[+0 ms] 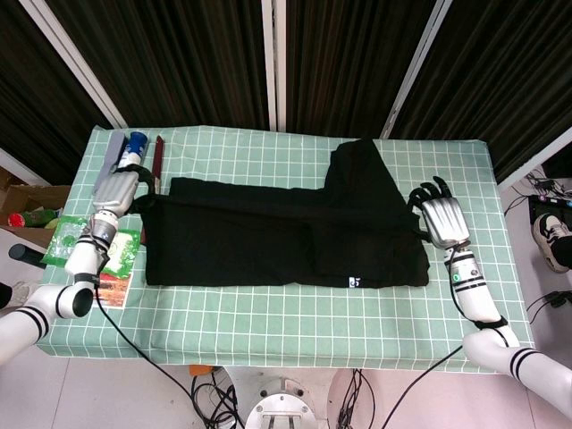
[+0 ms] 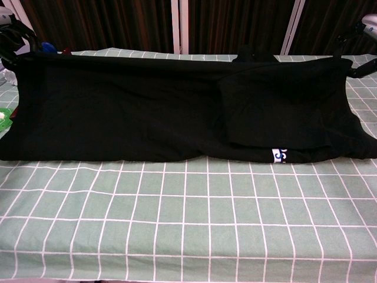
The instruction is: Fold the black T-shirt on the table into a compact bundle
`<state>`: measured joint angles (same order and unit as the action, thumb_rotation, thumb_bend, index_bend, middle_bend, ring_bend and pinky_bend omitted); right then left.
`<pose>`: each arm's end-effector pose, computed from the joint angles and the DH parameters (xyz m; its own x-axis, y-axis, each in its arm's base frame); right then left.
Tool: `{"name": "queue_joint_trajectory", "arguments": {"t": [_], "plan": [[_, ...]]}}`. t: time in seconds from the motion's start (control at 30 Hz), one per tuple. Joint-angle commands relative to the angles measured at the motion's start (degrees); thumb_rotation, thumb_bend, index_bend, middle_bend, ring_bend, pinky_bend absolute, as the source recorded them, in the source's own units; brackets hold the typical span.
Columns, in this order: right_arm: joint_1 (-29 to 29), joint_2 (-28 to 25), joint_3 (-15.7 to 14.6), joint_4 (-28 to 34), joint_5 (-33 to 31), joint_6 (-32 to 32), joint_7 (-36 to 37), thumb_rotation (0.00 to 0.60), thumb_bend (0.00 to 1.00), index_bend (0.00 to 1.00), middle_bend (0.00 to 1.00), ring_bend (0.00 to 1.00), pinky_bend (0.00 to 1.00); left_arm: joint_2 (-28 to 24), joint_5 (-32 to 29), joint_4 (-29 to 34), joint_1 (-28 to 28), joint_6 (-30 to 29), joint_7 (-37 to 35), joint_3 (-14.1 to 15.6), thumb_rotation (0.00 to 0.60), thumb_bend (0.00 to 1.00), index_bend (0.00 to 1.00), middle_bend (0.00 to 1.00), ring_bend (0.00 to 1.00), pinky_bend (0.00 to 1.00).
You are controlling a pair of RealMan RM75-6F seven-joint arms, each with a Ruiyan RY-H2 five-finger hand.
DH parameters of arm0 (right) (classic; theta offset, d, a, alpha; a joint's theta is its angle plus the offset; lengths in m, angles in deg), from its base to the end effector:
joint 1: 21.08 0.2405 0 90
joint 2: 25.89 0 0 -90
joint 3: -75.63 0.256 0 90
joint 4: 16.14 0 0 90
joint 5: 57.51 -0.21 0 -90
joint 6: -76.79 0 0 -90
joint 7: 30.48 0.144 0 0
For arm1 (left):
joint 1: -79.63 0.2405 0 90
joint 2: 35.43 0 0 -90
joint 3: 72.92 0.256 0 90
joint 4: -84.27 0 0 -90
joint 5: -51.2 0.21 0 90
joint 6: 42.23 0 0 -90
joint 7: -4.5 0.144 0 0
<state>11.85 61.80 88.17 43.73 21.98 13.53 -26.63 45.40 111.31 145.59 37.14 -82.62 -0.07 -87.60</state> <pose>-0.2602 -0.3740 0.0643 0.4269 -0.0041 0.9043 -0.8839 -0.2130 0.4163 -0.2576 0.4308 0.0860 0.3176 0.2520 0.9141 0.9464 -0.0242 -0.3221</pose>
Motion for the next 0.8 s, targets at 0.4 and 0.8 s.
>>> {"name": "queue_joint_trajectory", "arguments": {"t": [0.4,0.8], "plan": [[2.7,3.8,0.6,-5.9,-1.4,1.8,1.1,0.600,0.58,0.76,0.35,0.17,0.10,5.8,-0.2,-10.0,-4.4,2.7,4.2,0.6,0.600,0.51,0.63,0.25,0.13,0.17],[5.6,8.7,1.5,-12.9,-4.3,5.5,-2.4,0.600,0.51,0.66,0.32,0.15,0.07,12.8,-1.6,-21.6,-6.6,3.8,5.9,0.0,0.600,0.27,0.30,0.12,0.08,0.17]]}}
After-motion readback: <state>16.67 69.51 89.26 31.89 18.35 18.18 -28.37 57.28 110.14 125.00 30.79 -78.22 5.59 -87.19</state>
